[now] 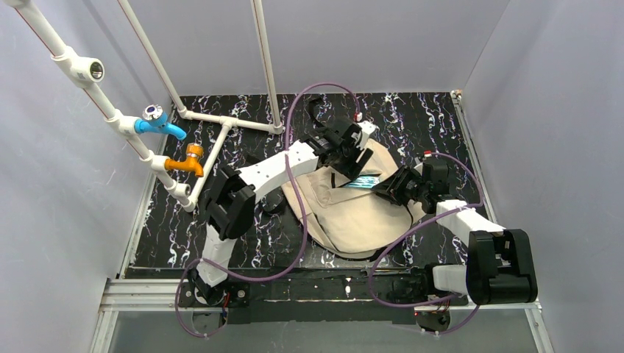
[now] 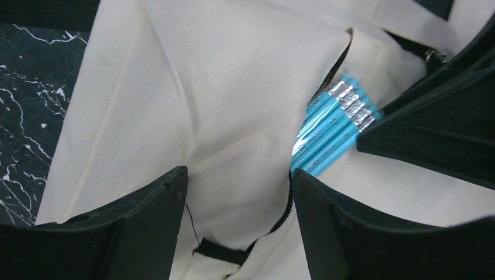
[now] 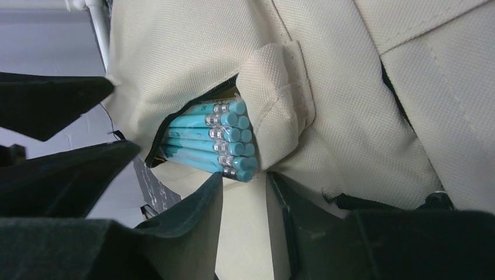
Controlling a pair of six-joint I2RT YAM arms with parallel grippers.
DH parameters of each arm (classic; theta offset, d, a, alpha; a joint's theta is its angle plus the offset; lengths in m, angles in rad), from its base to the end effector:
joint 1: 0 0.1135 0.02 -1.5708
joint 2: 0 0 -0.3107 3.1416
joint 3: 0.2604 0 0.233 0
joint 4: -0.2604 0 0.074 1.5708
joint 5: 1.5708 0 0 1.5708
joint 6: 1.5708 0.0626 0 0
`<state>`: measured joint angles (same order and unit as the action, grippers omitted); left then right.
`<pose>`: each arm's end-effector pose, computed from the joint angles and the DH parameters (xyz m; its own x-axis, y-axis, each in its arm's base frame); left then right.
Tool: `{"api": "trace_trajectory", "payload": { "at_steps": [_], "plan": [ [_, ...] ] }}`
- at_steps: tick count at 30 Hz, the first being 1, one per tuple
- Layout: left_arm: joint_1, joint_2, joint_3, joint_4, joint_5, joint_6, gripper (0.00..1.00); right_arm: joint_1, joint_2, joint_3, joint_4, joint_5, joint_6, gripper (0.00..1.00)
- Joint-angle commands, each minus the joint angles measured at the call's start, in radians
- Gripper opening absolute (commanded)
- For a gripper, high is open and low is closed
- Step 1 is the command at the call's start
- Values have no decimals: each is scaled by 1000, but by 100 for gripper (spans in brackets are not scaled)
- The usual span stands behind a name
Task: Pack the student bag
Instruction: Place the stationery in the student bag.
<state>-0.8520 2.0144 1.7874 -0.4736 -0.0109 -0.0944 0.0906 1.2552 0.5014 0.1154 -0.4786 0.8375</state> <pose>0.3236 -0.3688 0.3138 -0.4930 0.4204 -0.7617 0.7037 0.7075 -0.0651 0.2293 0.0498 0.2213 -0.7305 0.5959 -0.3336 0.1407 0.6093 0.7803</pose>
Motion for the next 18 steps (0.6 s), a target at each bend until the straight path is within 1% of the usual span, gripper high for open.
{"api": "trace_trajectory", "payload": {
  "at_steps": [1, 2, 5, 9, 12, 14, 18],
  "plan": [
    [-2, 30, 71, -60, -9, 91, 64, -9, 18, 48, 64, -7, -9, 38],
    [-5, 38, 79, -60, -2, 116, 64, -9, 20, 49, 71, -11, -6, 37],
    [-16, 53, 89, -57, 8, 122, 66, -11, 19, 50, 75, -15, -9, 37],
    [-36, 77, 101, -58, -25, 130, 65, -11, 7, 57, 70, -16, -14, 38],
    [-48, 104, 128, -58, -88, 133, 57, -11, 14, 52, 81, -27, -3, 38],
    [-53, 116, 137, -59, -120, 137, 50, -11, 16, 47, 89, -33, 2, 38],
    [-57, 131, 147, -57, -126, 137, 39, -11, -2, 47, 90, -28, 8, 36]
  ]
}}
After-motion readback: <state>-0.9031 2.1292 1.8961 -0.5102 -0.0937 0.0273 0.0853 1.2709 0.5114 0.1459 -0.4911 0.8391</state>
